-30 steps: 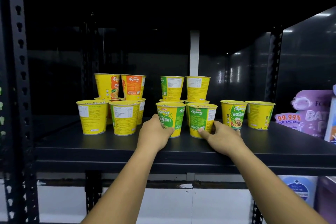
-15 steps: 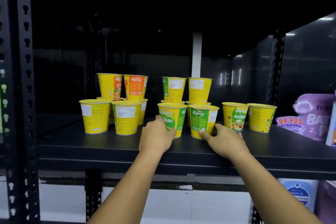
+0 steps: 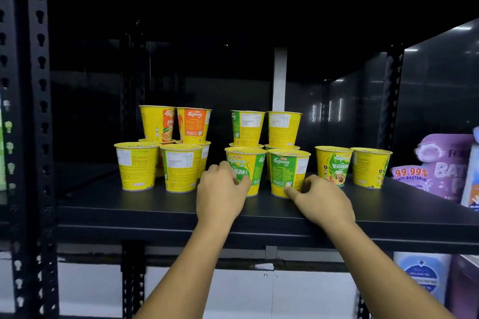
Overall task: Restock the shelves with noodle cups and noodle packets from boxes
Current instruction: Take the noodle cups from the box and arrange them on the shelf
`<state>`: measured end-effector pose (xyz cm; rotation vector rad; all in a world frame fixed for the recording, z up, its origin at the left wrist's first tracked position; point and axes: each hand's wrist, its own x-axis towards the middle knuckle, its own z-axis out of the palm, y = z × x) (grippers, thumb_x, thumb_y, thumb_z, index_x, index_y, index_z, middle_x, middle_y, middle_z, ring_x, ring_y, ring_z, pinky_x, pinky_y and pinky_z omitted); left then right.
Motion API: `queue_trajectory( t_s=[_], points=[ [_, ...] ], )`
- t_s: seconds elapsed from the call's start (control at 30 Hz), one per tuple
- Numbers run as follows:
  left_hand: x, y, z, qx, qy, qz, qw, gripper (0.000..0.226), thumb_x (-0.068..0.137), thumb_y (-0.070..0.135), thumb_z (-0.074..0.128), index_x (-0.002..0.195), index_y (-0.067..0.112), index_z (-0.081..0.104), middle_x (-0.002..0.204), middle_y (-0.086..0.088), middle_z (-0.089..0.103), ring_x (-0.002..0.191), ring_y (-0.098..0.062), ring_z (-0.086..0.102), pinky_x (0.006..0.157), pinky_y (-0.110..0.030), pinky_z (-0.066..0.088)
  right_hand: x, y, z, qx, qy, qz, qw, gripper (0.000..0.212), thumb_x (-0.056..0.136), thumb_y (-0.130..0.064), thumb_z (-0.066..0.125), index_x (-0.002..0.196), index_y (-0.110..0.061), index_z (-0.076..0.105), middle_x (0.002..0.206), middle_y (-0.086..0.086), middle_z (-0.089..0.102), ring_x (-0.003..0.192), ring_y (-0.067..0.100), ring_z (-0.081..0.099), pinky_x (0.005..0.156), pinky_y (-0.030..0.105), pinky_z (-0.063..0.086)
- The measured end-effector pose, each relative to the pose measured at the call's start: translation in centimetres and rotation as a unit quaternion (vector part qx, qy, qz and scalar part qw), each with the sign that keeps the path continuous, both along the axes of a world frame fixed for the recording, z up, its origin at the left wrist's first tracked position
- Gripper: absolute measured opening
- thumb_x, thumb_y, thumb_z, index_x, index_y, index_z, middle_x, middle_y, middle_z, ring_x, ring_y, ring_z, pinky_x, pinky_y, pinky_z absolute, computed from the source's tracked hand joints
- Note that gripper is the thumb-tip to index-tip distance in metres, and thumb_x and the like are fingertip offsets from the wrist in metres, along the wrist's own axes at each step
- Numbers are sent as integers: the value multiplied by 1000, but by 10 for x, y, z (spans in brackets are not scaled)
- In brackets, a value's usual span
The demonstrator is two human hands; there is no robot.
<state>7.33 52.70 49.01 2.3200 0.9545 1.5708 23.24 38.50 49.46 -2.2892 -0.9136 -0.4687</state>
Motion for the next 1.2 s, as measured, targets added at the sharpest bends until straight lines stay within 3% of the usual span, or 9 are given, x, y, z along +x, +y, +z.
queue_trajectory(
  t_s=[0.17, 0.3, 0.47, 0.7, 0.77, 0.93, 1.0, 1.07, 1.2],
  points=[
    [-3, -3, -4, 14, 122, -132, 984, 27, 89, 53, 64, 80, 27, 64, 79, 10, 62, 79, -12, 59, 70, -35, 53, -5, -4, -5, 47, -31, -13, 998, 28, 88, -53, 60, 80, -26, 57, 82, -5, 63, 80, 22, 60, 64, 33, 47],
    [-6, -6, -4, 61, 212, -164, 962, 37, 90, 66, 53, 97, 34, 72, 94, 15, 68, 89, -9, 59, 77, -37, 55, -7, -13, -9, 25, -56, 71, 996, 19, 89, -45, 58, 85, -27, 65, 86, -9, 65, 82, 15, 59, 69, 35, 52],
    [-9, -10, -3, 90, 269, -156, 946, 55, 89, 75, 41, 120, 41, 71, 114, 17, 72, 104, -11, 63, 86, -38, 56, -14, -29, -19, -57, -121, 105, 985, 34, 100, -50, 42, 106, -33, 71, 104, -10, 71, 100, 12, 58, 77, 34, 50],
    [-13, -21, -2, 118, 338, -126, 925, 57, 97, 73, 25, 126, 47, 67, 120, 17, 72, 108, -14, 64, 88, -42, 55, -20, -47, -36, -73, -188, 121, 972, 48, 106, -52, 20, 104, -31, 63, 102, -7, 72, 101, 15, 64, 79, 37, 51],
    [-15, -25, -4, 131, 335, -116, 926, 55, 100, 69, 24, 126, 46, 67, 116, 13, 74, 104, -17, 65, 85, -40, 55, -22, -51, -38, -67, -188, 150, 968, 47, 106, -51, 20, 107, -31, 62, 105, -10, 71, 107, 17, 64, 87, 38, 48],
    [-24, -42, -30, 199, 227, -107, 947, 49, 103, 55, 31, 115, 32, 73, 111, 10, 75, 100, -20, 68, 77, -39, 55, -23, -75, -59, -70, -196, 178, 962, 54, 107, -50, 31, 154, -27, 42, 159, -8, 42, 149, 13, 31, 123, 38, 14],
    [-28, -49, -46, 232, 178, -121, 949, 42, 101, 48, 43, 112, 24, 75, 109, 7, 76, 100, -22, 69, 79, -39, 57, -25, -90, -68, -60, -181, 208, 959, 58, 107, -50, 32, 159, -25, 34, 165, -8, 31, 155, 11, 17, 128, 38, 3],
    [-34, -60, -61, 254, 131, -137, 948, 34, 100, 37, 54, 117, 15, 75, 116, 1, 76, 110, -23, 69, 92, -38, 56, -28, -104, -76, -51, -157, 239, 957, 58, 109, -46, 36, 161, -24, 28, 167, -11, 23, 156, 6, 6, 128, 40, -1],
    [-49, -98, -96, 208, 85, -180, 958, 34, 100, 30, 58, 125, 11, 72, 128, 0, 72, 130, -16, 60, 104, -33, 50, -42, -137, -101, -51, -125, 297, 945, 59, 107, -47, 38, 161, -23, 28, 166, -14, 27, 156, 2, 7, 129, 36, 4]
  ],
)
